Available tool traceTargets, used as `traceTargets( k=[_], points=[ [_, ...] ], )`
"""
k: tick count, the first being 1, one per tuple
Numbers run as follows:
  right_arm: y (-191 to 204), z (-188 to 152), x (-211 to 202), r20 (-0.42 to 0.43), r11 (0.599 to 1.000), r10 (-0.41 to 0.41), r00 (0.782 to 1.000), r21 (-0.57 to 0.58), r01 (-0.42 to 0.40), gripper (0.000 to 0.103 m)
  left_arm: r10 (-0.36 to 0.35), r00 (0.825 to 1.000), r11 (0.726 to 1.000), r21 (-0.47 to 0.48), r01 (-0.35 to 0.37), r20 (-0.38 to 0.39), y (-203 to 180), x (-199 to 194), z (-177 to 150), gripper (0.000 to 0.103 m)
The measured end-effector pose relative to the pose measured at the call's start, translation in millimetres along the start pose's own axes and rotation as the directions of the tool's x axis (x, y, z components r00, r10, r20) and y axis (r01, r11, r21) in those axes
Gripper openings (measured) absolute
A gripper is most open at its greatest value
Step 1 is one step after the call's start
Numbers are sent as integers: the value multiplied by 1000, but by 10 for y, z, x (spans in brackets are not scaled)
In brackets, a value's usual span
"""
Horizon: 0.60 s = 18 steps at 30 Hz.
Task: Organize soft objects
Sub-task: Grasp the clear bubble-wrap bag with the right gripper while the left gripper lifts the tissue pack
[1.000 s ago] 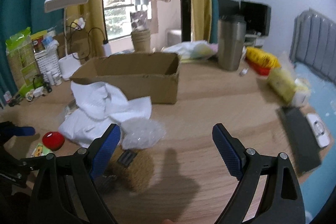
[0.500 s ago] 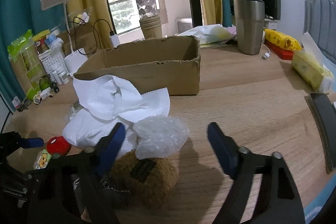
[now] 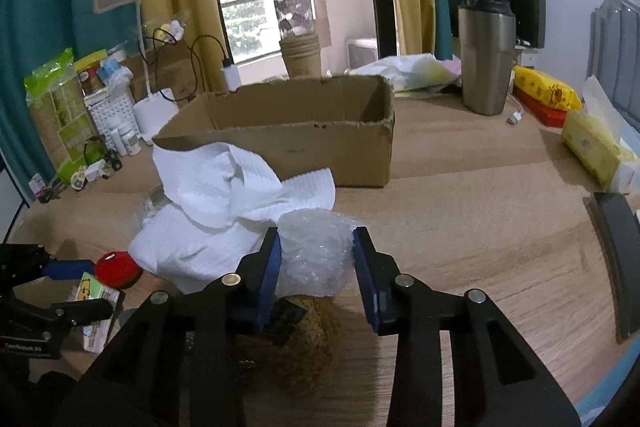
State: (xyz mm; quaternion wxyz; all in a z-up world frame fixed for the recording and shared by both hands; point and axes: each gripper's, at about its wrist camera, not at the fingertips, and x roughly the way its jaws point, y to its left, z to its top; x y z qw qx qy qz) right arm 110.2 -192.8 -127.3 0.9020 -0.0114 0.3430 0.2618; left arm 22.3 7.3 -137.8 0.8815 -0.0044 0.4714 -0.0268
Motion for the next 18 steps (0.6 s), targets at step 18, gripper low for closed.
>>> traceTargets(
  k=[18],
  points=[
    [-35, 223, -352, 117, 1000, -19, 993, -12, 21, 38, 27, 984, 999, -29, -22, 177, 86, -453, 317, 54]
  ],
)
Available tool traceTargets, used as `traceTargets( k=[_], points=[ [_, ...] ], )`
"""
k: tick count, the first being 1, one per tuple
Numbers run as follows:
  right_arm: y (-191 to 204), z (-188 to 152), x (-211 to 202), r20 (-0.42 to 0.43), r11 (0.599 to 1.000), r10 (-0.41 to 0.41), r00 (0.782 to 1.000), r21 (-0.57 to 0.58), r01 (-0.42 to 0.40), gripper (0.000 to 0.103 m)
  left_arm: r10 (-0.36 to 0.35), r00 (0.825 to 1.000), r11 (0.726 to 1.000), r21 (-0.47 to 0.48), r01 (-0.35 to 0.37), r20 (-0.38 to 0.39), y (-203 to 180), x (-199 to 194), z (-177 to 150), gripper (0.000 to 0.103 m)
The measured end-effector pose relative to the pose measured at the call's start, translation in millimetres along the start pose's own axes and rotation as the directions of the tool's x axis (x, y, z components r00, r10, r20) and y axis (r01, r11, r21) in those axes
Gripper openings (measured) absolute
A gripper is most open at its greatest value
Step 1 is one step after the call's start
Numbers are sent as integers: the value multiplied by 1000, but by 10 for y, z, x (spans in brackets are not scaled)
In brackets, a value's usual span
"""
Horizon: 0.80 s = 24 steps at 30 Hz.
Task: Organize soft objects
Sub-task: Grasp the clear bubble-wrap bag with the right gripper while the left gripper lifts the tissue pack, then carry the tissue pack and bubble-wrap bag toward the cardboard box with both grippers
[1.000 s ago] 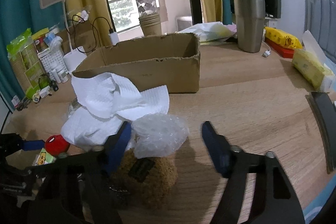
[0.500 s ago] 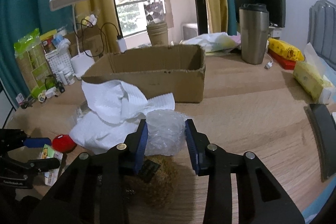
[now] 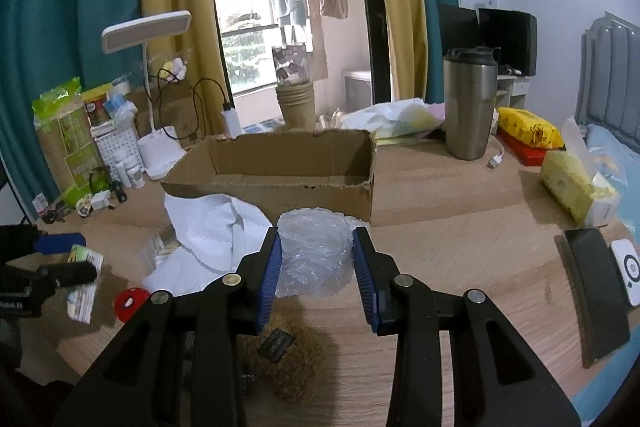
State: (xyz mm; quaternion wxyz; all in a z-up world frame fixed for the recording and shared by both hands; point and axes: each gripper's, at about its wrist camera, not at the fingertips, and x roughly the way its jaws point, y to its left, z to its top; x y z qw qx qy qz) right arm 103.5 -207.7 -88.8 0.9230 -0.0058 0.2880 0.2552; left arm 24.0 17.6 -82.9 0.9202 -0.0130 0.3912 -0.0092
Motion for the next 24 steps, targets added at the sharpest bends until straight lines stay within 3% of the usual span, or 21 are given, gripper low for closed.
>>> traceTargets(
  k=[10, 24],
  points=[
    [-18, 73, -79, 31, 1000, -5, 1000, -11, 6, 38, 26, 996, 1000, -6, -25, 86, 24, -33, 171, 54],
    [-65, 164, -149, 72, 1000, 0, 997, -9, 1, 38, -13, 985, 1000, 0, 13, 174, -26, -100, 425, 54]
  ],
)
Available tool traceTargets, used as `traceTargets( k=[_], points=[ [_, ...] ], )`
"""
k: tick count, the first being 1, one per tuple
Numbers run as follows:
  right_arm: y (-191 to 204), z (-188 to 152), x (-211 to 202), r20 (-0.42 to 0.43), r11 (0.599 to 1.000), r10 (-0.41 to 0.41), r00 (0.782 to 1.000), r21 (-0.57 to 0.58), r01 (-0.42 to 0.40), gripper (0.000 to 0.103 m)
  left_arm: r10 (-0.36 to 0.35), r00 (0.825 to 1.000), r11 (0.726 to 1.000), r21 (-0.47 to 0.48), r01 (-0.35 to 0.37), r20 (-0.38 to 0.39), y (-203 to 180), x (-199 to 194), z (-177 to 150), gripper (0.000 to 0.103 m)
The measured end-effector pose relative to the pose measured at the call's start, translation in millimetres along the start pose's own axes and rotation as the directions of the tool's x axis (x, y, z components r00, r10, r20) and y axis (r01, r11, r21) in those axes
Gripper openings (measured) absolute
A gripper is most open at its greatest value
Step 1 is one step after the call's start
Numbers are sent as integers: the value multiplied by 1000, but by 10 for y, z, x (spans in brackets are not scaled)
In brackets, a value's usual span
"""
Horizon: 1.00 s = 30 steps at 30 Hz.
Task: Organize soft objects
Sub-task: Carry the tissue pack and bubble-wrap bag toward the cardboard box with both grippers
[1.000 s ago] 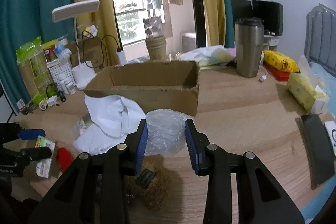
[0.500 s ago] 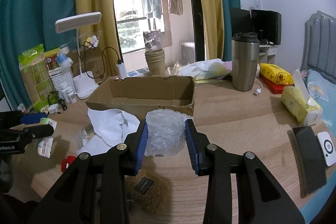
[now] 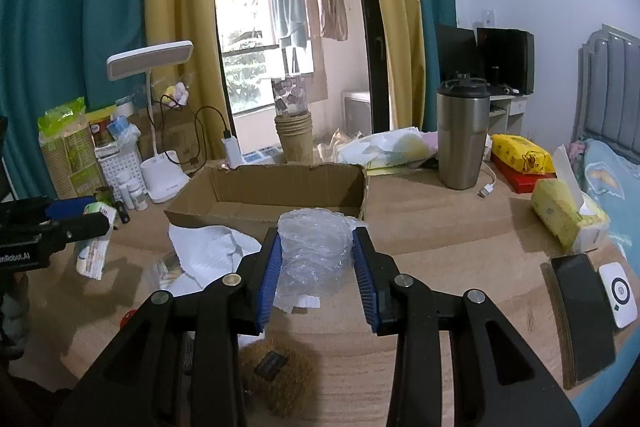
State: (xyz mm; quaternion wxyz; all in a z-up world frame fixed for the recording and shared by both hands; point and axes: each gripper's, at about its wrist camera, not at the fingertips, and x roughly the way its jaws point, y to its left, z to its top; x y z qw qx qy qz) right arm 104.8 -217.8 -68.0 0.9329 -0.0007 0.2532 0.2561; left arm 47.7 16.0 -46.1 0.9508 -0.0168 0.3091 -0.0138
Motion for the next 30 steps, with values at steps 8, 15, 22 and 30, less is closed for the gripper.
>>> traceTargets(
  k=[8, 15, 22, 30],
  points=[
    [-18, 97, 62, 14, 999, 9, 1000, -31, -9, 38, -34, 995, 999, 22, 32, 91, -114, 162, 241, 54],
    [-67, 202, 128, 40, 999, 14, 999, -33, -13, 38, -66, 989, 998, 31, 62, 135, -137, 317, 417, 54],
    [-97, 297, 273, 56, 998, 32, 998, -49, -29, 38, -79, 986, 997, 12, 78, 144, -103, 548, 546, 54],
    [-110, 408, 576, 54, 996, 54, 997, -68, -51, 38, -104, 986, 994, -4, 105, 127, -121, 898, 649, 54]
  ],
)
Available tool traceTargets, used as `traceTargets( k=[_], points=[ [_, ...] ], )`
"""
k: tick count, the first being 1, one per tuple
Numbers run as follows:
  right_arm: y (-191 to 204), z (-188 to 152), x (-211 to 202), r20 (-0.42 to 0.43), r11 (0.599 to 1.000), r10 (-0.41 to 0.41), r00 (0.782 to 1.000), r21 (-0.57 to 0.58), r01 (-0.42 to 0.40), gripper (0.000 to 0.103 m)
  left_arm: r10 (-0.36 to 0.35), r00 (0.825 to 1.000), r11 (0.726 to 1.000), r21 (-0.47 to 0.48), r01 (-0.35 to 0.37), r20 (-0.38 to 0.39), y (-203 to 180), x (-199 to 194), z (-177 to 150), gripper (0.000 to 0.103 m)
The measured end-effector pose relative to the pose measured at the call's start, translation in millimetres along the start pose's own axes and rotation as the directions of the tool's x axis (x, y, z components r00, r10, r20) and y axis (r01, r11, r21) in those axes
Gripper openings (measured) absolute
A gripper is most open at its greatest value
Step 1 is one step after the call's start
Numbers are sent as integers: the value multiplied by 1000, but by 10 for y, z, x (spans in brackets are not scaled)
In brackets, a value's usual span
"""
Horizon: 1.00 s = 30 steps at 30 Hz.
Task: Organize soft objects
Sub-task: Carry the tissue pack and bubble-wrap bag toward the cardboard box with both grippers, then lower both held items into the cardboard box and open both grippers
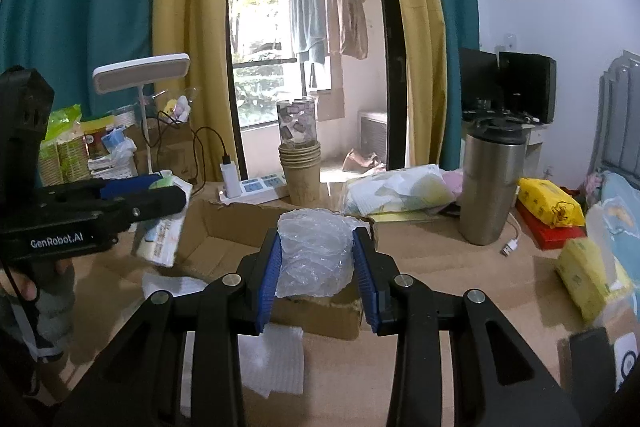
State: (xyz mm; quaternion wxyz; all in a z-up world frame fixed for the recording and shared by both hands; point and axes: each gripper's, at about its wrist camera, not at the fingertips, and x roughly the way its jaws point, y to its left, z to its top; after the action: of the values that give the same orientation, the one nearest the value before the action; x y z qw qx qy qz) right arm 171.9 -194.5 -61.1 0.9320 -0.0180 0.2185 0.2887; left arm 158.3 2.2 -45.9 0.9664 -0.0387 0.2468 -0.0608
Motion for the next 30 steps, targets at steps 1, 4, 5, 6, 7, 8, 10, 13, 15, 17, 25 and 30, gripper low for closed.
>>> traceTargets(
  k=[1, 4, 5, 6, 7, 8, 10, 13, 15, 17, 25, 30],
  points=[
    [-5, 9, 32, -3, 1000, 1, 1000, -1, -2, 38, -1, 1000, 1000, -2, 1, -3, -4, 44, 1, 54],
    [-12, 28, 131, -8, 1000, 6, 1000, -10, -6, 38, -4, 1000, 1000, -4, 4, -14, 4, 188, 11, 54],
    [-19, 30, 161, -11, 1000, 9, 1000, -11, -9, 38, -5, 1000, 1000, -6, 5, -17, 2, 225, 11, 54],
    [-29, 30, 202, -15, 1000, 11, 1000, -11, -11, 38, -8, 1000, 1000, -9, 7, -25, 3, 287, 14, 54],
    [-33, 34, 235, -18, 1000, 11, 1000, -10, -11, 38, -10, 1000, 1000, -13, 9, -28, -3, 316, 14, 54],
    [-48, 27, 273, -23, 1000, 11, 1000, -7, -12, 38, -13, 999, 1000, -20, 12, -34, -7, 355, 17, 54],
    [-69, 14, 334, -31, 1000, 12, 999, 3, -12, 38, -23, 998, 999, -31, 21, -50, -23, 467, 22, 54],
    [-94, -7, 438, -50, 1000, 18, 999, 20, -17, 38, -41, 996, 998, -45, 37, -75, -48, 612, 17, 54],
    [-95, -13, 487, -62, 999, 25, 998, 22, -24, 38, -42, 996, 998, -51, 38, -83, -66, 691, 17, 54],
    [-91, -12, 541, -74, 999, 31, 997, 22, -29, 38, -44, 995, 998, -55, 39, -93, -67, 751, 9, 54],
    [-110, -44, 729, -122, 998, 43, 992, 41, -39, 38, -40, 984, 997, -73, 28, -172, -35, 998, -75, 54],
    [-131, -76, 797, -148, 998, 43, 988, 54, -36, 38, -39, 975, 996, -92, 20, -218, 17, 1101, -128, 54]
  ],
)
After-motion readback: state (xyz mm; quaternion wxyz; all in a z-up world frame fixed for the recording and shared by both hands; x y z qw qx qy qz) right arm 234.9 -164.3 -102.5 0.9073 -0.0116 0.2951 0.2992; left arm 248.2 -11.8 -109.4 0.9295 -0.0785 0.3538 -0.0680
